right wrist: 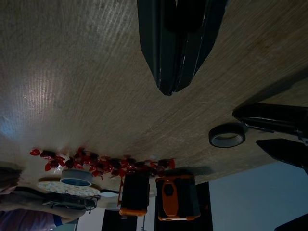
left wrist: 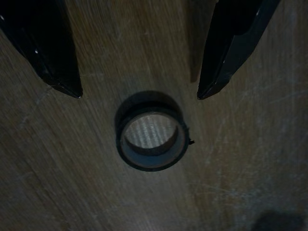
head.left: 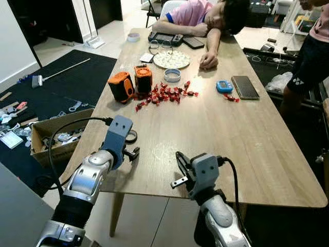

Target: Hang keys on a hook

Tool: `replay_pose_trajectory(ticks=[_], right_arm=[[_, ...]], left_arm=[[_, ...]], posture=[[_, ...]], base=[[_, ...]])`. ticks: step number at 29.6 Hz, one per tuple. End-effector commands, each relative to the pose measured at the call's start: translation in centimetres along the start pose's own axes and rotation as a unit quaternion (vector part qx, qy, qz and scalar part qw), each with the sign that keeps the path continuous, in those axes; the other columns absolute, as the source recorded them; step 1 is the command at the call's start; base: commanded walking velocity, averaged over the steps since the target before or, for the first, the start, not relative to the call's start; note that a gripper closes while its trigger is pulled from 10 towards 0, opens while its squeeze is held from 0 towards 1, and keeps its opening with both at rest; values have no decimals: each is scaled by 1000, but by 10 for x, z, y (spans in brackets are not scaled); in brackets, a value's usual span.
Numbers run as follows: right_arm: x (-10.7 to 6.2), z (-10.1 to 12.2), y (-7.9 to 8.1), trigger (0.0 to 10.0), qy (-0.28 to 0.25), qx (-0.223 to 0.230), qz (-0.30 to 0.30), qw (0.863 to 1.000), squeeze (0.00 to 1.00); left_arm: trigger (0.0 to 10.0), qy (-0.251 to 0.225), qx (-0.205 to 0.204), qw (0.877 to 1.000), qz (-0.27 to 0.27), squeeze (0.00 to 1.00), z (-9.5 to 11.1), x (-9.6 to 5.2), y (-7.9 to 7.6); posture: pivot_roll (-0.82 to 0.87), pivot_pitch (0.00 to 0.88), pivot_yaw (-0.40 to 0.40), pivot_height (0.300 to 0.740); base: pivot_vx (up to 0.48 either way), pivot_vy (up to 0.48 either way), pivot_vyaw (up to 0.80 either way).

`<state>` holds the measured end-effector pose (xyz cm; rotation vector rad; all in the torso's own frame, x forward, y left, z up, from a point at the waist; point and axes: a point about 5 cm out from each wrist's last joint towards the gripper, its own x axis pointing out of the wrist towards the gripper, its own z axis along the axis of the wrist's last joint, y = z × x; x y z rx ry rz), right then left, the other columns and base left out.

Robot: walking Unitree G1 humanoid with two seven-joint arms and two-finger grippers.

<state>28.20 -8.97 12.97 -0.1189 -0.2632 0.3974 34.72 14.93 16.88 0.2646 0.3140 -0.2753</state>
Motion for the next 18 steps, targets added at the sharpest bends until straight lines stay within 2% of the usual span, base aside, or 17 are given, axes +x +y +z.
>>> replay_pose_trajectory(ticks=[1,2,3,7,8,9,10,14,18], right_arm=[[0,-2,1,10000,8,3,3,1000,0],[0,-2,1,10000,8,3,3,1000,0],[1,-2,1,10000,8,3,4,1000,0],[1,-3,2,10000,8,4,6,1000,0],[1,-3,3,10000,8,5,7,1000,0],[1,-3,4,10000,8,5,8,1000,0],[1,-2,4,10000,8,6,8,1000,0],[1,-2,4,10000,8,6,8,1000,0],[-2,-3,5,10000,9,8,7,1000,0]], left_arm=[[8196,6,-10,1000,-5,0,-4,-1,-4],[8235,3,-10,1000,-7,0,-2,-1,-5],[7608,1,-13,1000,-8,0,-1,0,-8],[7961,0,-22,1000,-11,0,-1,2,-16],[10000,5,-38,999,-13,0,-2,4,-20],[10000,13,-65,998,-13,0,-4,9,-26],[10000,15,-76,997,-11,0,-5,11,-28],[10000,16,-85,996,-8,0,-4,14,-29],[10000,6,-122,992,34,0,-3,23,-20]], posture=[[161,204,17,740],[161,203,16,740],[162,201,15,740],[163,201,13,740],[162,202,14,740],[160,204,15,740],[158,209,17,740],[155,214,18,740],[147,222,21,740]], base=[[0,0,0],[0,0,0],[0,0,0],[0,0,0],[0,0,0],[0,0,0],[0,0,0],[0,0,0],[0,0,0]])
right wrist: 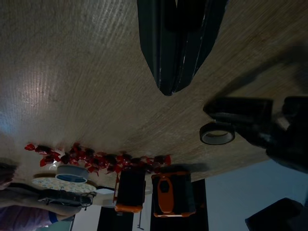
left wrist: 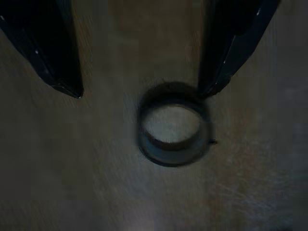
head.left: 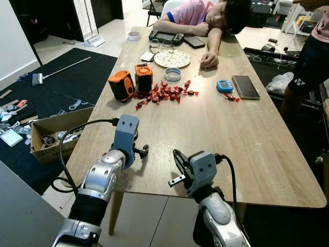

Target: Hang keys on a hook

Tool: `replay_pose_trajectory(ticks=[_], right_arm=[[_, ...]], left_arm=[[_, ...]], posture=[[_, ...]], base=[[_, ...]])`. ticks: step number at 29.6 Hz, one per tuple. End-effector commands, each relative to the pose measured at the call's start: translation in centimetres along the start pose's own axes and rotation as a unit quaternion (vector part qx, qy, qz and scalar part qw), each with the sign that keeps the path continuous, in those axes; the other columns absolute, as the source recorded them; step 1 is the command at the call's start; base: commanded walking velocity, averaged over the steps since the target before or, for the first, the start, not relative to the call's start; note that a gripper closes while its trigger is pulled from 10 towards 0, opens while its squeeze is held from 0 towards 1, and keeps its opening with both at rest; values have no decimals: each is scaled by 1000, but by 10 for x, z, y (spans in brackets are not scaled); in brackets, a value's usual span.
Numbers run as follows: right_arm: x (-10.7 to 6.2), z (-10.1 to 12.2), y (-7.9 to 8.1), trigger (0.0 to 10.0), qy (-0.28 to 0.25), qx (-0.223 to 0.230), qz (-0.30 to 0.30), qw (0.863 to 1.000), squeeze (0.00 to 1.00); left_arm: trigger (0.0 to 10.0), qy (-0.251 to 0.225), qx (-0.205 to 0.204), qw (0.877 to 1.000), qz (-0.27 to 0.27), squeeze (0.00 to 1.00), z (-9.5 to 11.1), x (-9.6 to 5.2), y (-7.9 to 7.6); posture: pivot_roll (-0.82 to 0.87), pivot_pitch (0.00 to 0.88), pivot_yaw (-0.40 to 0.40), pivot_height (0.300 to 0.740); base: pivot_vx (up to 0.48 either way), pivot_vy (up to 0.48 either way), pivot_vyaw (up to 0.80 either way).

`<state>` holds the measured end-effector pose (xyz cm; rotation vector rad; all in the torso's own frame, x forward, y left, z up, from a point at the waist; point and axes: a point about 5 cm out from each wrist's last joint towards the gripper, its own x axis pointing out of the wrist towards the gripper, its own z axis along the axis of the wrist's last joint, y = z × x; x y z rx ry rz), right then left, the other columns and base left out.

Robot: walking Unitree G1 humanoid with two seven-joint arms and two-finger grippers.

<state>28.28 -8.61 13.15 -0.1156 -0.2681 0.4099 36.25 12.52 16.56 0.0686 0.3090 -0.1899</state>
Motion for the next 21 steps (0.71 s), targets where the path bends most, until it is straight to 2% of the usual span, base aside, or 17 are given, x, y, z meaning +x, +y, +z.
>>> replay_pose_trajectory(ticks=[1,8,18,20,21], right_arm=[[-5,-4,3,10000,12,7,1,1000,0],[-6,-4,4,10000,14,8,1,1000,0],[-8,-5,6,10000,17,11,4,1000,0],[-8,-5,7,10000,18,12,5,1000,0],[-8,-5,7,10000,19,12,6,1000,0]], left_arm=[[10000,13,-29,999,20,0,-10,5,4],[10000,2,-53,997,51,0,-4,9,13],[10000,18,-93,995,31,0,-9,14,-2],[9922,17,-101,994,26,0,-9,16,-6],[9529,18,-108,994,21,0,-9,16,-11]], posture=[[145,226,22,740],[142,236,26,740],[147,258,28,740],[147,258,28,740],[149,262,29,740]], base=[[0,0,0],[0,0,0],[0,0,0],[0,0,0],[0,0,0]])
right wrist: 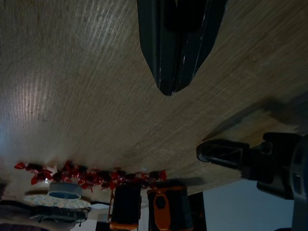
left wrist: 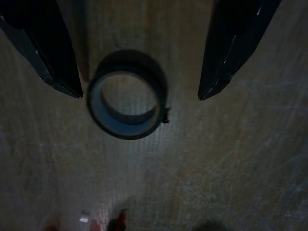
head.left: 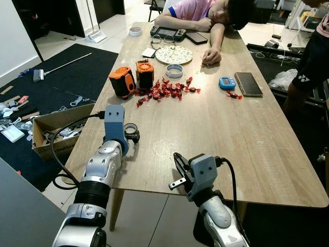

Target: Hang keys on a hook

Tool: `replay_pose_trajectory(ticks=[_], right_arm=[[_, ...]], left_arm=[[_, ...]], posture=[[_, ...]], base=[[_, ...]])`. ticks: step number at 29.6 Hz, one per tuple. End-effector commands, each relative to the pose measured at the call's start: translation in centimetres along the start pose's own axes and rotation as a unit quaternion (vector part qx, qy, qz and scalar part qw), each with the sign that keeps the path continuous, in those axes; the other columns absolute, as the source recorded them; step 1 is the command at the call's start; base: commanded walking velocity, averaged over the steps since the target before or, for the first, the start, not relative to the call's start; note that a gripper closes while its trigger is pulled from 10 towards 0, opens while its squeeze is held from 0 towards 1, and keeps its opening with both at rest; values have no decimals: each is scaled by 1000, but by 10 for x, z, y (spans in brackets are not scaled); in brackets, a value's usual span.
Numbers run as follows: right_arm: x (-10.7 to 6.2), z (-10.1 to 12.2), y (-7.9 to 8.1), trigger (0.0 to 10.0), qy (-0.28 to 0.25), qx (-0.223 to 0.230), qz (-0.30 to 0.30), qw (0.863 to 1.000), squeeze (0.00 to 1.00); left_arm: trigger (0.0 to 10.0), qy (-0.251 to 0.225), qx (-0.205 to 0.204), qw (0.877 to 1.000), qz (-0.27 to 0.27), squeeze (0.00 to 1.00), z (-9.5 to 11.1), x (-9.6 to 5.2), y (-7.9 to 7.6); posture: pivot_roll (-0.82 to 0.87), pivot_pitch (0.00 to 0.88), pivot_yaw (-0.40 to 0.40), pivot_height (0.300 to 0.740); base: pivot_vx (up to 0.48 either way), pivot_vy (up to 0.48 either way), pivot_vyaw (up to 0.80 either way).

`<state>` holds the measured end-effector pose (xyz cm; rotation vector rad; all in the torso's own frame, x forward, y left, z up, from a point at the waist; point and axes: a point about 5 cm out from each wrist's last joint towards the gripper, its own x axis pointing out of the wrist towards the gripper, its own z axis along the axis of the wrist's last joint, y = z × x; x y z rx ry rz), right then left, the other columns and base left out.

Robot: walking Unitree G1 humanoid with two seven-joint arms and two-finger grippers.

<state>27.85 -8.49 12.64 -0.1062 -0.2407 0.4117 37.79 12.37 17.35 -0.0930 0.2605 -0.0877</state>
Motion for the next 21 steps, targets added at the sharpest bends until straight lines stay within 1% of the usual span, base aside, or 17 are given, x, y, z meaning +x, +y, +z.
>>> replay_pose_trajectory(ticks=[1,2,3,8,10,11,13,14,15,16,17,18,19,21], right_arm=[[-4,-1,3,10000,7,5,5,1000,0],[-4,-1,4,10000,7,5,6,1000,0],[-3,-1,4,10000,7,5,6,1000,0],[-5,-1,4,10000,8,3,8,1000,0],[-5,0,2,10000,8,2,8,1000,0],[-6,0,2,10000,9,1,8,1000,0],[-6,0,1,10000,9,1,8,1000,0],[-6,0,1,10000,9,0,8,1000,0],[-6,0,1,10000,9,0,8,1000,0],[-6,0,1,10000,9,0,8,1000,0],[-6,1,1,10000,9,0,8,1000,0],[-6,1,1,10000,9,0,8,1000,0],[-6,1,1,10000,9,0,9,1000,0],[-6,1,1,10000,9,0,9,1000,0]], left_arm=[[9529,50,-21,998,-13,0,-23,2,-9],[8627,50,-22,998,-14,0,-24,2,-11],[8157,50,-22,998,-15,0,-25,2,-13],[8235,49,-21,999,-12,0,-26,2,-17],[8588,41,-14,999,-3,0,-25,3,-17],[8235,36,-11,999,3,0,-24,4,-16],[8235,31,-6,999,8,0,-22,4,-16],[7569,27,-4,1000,11,0,-21,5,-17],[7569,27,-4,1000,11,0,-21,5,-17],[5922,25,-1,1000,13,0,-21,5,-17],[5176,23,0,1000,15,0,-21,5,-17],[5176,23,0,1000,15,0,-21,5,-17],[4510,22,1,1000,16,0,-21,5,-17],[4510,21,1,1000,18,0,-21,5,-17]], posture=[[149,262,29,740],[150,267,29,740],[147,272,29,740],[138,279,27,740],[129,282,23,740],[128,284,22,740],[126,285,22,740],[125,285,20,740],[125,285,20,740],[123,286,18,740],[123,286,18,740],[123,286,18,740],[123,285,17,740],[123,285,17,740]], base=[[0,0,0],[0,0,0],[0,0,0],[0,0,0],[0,0,0],[0,0,0],[0,0,0],[0,0,0],[0,0,0],[0,0,0],[0,0,0],[0,0,0],[0,0,0],[0,0,0]])
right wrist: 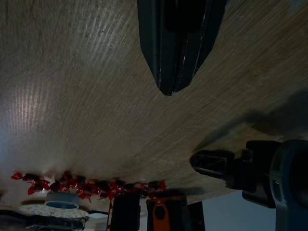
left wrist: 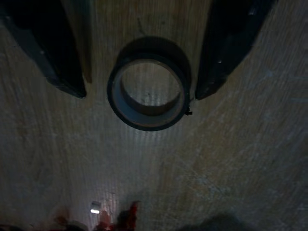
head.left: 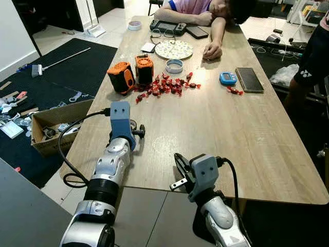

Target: Hang keys on a hook

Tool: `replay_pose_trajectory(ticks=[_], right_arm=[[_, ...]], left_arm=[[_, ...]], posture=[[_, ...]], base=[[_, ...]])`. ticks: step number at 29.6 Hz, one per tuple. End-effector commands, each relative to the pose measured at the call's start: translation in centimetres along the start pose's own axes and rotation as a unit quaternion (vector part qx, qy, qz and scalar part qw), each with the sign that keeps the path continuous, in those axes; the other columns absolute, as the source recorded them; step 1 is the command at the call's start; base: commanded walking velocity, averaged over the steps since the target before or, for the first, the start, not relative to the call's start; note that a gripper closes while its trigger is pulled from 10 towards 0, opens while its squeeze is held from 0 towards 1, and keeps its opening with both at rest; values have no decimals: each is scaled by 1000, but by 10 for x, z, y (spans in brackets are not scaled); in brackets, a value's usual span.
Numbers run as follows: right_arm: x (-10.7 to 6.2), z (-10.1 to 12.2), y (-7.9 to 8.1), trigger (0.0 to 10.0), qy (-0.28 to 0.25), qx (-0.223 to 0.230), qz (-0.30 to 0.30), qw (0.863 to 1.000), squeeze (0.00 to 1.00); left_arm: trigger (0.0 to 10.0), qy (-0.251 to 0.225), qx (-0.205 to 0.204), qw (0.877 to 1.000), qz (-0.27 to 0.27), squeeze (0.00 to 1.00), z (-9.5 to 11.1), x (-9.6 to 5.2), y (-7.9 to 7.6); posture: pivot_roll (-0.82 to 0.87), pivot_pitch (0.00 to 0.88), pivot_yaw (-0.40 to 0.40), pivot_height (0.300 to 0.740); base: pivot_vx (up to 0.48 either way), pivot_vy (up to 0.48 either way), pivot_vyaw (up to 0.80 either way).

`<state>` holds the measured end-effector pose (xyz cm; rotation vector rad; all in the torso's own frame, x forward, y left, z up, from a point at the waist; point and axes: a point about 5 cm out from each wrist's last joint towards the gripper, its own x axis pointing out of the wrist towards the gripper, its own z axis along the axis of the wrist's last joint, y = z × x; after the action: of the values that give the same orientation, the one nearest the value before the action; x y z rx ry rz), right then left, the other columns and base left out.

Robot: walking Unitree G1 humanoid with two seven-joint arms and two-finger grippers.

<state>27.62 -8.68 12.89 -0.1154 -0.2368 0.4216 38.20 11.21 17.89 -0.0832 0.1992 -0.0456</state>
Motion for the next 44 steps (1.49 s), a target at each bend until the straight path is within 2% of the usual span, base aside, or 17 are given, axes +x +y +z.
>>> replay_pose_trajectory(ticks=[1,5,6,8,16,17,19,21,22,24,25,26,29,33,35,41,44], right_arm=[[-4,-2,2,10000,7,4,4,1000,0],[-3,-2,2,10000,7,3,4,1000,0],[-3,-1,2,10000,7,3,4,1000,0],[-3,-1,2,10000,7,3,4,1000,0],[-2,-1,1,10000,7,2,4,1000,0],[0,-1,0,10000,6,1,3,1000,0],[0,-1,-1,10000,6,1,2,1000,0],[2,-2,-2,10000,4,0,3,1000,0],[2,-2,-2,10000,4,0,3,1000,0],[5,-2,-3,10000,2,-1,5,1000,0],[5,-2,-3,10000,2,-1,5,1000,0],[9,0,-4,10000,-3,-3,7,1000,0],[17,6,-7,10000,-19,-6,8,1000,0],[25,17,-10,10000,-40,-6,3,999,0],[28,24,-12,10000,-52,-4,-3,999,0],[31,35,-19,10000,-72,5,-21,997,0],[31,37,-22,10000,-76,9,-28,997,0]], left_arm=[[4078,52,-1,999,-2,0,-26,0,-6],[3451,50,-1,999,4,0,-27,0,-3],[9529,49,-1,999,6,0,-26,0,-2],[10000,48,-1,999,8,0,-26,0,-2],[10000,0,-4,1000,-8,0,-7,-7,1],[10000,-75,1,997,-24,0,16,-20,5],[10000,-100,5,995,-28,0,23,-25,6],[10000,-179,47,983,-15,0,43,-45,14],[10000,-179,47,983,-15,0,43,-45,14],[10000,-228,70,971,4,0,53,-65,22],[10000,-228,70,971,4,0,53,-65,22],[10000,-254,82,963,23,0,55,-79,27],[10000,-292,134,945,67,0,53,-98,34],[10000,-296,187,932,97,0,33,-116,38],[10000,-286,198,932,103,0,20,-123,39],[10000,-250,161,948,110,0,1,-133,36],[10000,-247,155,949,117,0,-1,-134,35]], posture=[[122,285,17,740],[122,283,17,740],[123,282,16,740],[123,282,16,740],[128,266,13,740],[136,253,7,740],[136,253,7,740],[156,235,-1,740],[156,235,-1,740],[169,219,-9,740],[169,219,-9,740],[177,207,-14,740],[194,180,-28,740],[202,157,-41,740],[203,147,-48,740],[202,123,-67,740],[202,123,-67,740]], base=[[0,0,0],[0,0,0],[0,0,0],[0,0,0],[0,0,0],[0,0,0],[0,0,0],[0,0,0],[0,0,0],[0,0,0],[0,0,0],[0,0,0],[0,0,0],[0,0,0],[0,0,0],[0,0,0],[0,0,0]])
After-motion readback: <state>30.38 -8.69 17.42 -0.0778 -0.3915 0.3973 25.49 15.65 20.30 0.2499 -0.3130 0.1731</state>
